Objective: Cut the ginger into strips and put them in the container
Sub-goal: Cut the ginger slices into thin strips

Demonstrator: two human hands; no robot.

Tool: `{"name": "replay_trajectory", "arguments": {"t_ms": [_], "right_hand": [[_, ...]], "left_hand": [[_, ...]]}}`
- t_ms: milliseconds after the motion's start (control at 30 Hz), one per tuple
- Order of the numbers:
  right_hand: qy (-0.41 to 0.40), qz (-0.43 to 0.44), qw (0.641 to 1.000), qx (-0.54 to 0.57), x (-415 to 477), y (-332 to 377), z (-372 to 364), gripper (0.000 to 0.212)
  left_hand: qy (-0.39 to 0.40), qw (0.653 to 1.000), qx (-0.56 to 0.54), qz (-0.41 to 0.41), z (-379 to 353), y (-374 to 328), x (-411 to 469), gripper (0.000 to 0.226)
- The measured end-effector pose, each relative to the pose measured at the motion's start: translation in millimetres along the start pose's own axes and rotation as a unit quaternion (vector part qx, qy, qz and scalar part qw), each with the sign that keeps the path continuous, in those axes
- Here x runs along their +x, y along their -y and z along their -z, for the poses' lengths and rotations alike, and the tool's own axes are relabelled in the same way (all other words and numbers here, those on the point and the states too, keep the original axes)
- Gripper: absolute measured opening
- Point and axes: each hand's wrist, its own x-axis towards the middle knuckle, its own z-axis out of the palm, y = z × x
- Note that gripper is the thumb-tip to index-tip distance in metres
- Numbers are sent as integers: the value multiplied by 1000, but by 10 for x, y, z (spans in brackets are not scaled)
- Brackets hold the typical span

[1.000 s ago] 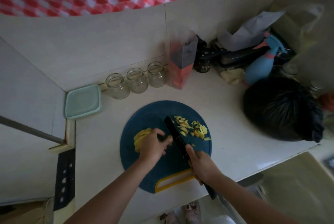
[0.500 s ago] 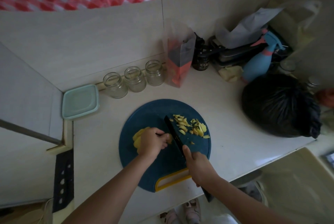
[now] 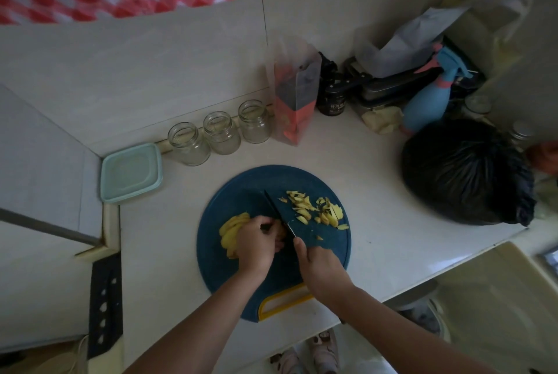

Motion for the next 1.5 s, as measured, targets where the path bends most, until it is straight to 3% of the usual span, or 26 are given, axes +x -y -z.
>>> {"name": "replay_trajectory", "arguments": {"t_ms": [233,433,533,1133,1500], "right_hand": [[-8,-4,1000,-7,41,49,-51,59],[17,-8,1000,14,60,22,107,54],[32,-16,999,40,64,-16,150,53],[31,-26,997,67,5,-18,141,57],[36,-8,998,48,-24,18,119,54]], "left_hand": [[51,997,58,-15,8,20,34,18],[92,993,-29,69,182,-87,97,37],[91,993,-35,72,282,-72,148,34],[99,989,106,-16,164,-69,167,5],[43,987,130,-83,85,-12,21,7]]}}
